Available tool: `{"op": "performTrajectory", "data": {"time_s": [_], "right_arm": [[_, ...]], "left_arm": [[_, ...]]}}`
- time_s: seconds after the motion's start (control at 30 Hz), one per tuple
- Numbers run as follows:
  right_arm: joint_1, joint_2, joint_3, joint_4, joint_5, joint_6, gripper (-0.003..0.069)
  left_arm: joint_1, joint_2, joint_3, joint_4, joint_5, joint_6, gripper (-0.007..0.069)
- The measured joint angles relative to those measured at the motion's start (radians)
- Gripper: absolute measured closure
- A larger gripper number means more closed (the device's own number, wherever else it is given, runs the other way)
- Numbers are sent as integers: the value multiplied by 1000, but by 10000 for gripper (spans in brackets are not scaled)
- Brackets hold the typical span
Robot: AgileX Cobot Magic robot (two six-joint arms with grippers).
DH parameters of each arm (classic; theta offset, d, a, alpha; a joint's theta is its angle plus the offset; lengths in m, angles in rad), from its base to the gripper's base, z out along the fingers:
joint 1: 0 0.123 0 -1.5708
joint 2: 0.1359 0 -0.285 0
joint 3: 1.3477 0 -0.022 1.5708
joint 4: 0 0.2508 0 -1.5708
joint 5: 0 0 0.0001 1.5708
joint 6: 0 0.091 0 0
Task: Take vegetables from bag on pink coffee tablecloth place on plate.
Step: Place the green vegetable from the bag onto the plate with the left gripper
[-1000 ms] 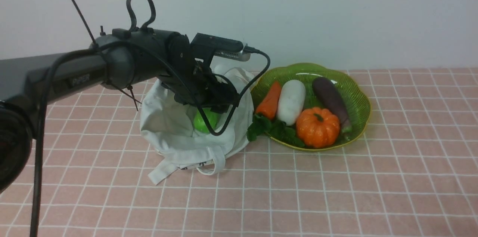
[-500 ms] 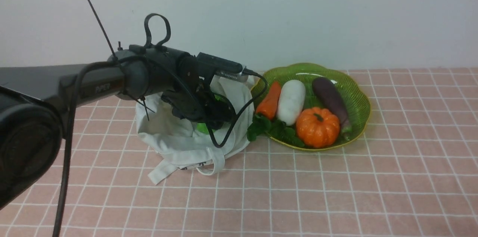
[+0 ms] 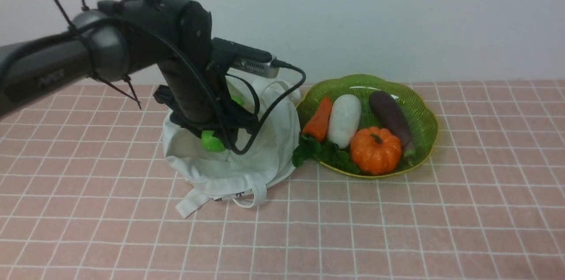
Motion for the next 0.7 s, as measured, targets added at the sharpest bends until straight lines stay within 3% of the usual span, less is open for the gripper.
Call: {"op": "performTrajectory", "data": {"time_s": [0.17, 0.4, 0.7], "right_arm": [[0, 0, 0, 0, 0, 0, 673], [0, 0, 0, 0, 0, 0, 673], [0, 0, 0, 1, 0, 0, 673]], "left_arm": [[0, -58, 0, -10, 92, -1, 248], [-49, -147, -29, -138, 190, -9, 248], [-208, 76, -377, -218, 184, -11, 248]]}}
